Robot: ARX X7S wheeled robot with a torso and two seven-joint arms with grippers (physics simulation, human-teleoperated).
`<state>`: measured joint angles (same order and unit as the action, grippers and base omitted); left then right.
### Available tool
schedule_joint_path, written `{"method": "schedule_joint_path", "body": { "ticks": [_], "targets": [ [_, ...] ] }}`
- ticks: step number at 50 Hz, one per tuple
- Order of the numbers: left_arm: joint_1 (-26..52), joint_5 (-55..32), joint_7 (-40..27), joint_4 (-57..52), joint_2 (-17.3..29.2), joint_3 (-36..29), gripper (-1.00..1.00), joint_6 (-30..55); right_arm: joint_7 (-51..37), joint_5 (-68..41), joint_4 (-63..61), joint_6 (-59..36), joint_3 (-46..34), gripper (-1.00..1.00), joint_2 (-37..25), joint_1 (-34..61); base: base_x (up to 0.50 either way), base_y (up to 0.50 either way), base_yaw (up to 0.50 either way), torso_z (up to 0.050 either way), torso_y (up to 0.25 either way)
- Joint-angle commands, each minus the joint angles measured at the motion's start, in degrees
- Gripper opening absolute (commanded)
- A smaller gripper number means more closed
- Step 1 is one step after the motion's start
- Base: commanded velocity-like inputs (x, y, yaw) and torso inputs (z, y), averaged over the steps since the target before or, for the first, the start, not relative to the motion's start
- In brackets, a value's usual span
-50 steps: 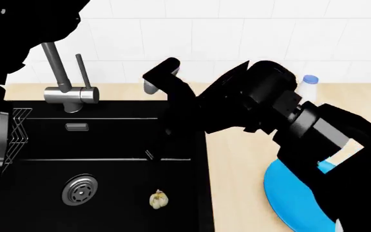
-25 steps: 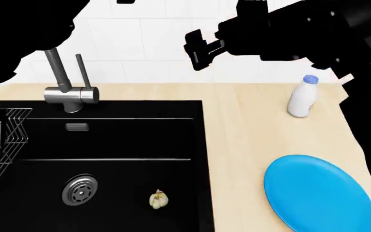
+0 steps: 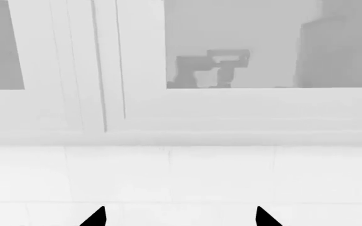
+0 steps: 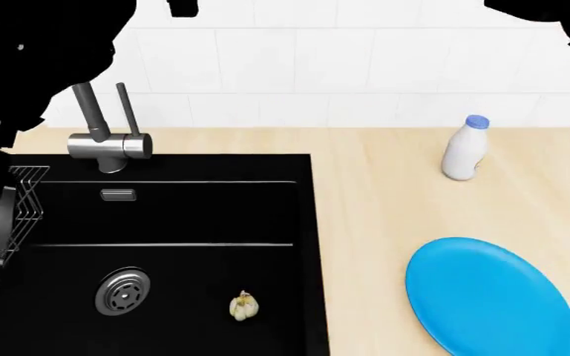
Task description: Pick the ginger from the counter and place it in the sink. Then turn on the sink faucet.
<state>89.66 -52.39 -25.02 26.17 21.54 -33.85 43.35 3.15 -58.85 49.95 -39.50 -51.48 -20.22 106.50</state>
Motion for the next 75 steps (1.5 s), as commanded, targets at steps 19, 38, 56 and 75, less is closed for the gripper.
{"method": "schedule_joint_path", "body": {
  "ticks": [19,38,56,75],
  "targets": [
    [4.1,21.3,15.8,48.8,-13.2,-1.8,1.00,-34.7,1.3,0.1,2.3,3.7,2.8,1.00,-1.9,3.9,0.00,0.00,0.00,0.000,0.000],
    [-2.4,42.4,17.3,48.8,-13.6,19.8,1.00,-38.2,1.4,-0.1,1.7,4.2,3.2,1.00,-2.3,2.7,0.00,0.00,0.00,0.000,0.000],
    [-5.9,49.9,17.8,48.8,-13.7,26.6,1.00,-38.2,1.6,0.0,3.2,4.4,3.4,1.00,-2.0,2.3,0.00,0.00,0.00,0.000,0.000],
    [-7.3,51.6,17.0,48.8,-13.6,28.8,1.00,-37.6,1.4,0.1,2.9,4.4,3.5,1.00,-1.9,1.7,0.00,0.00,0.00,0.000,0.000]
  ]
}}
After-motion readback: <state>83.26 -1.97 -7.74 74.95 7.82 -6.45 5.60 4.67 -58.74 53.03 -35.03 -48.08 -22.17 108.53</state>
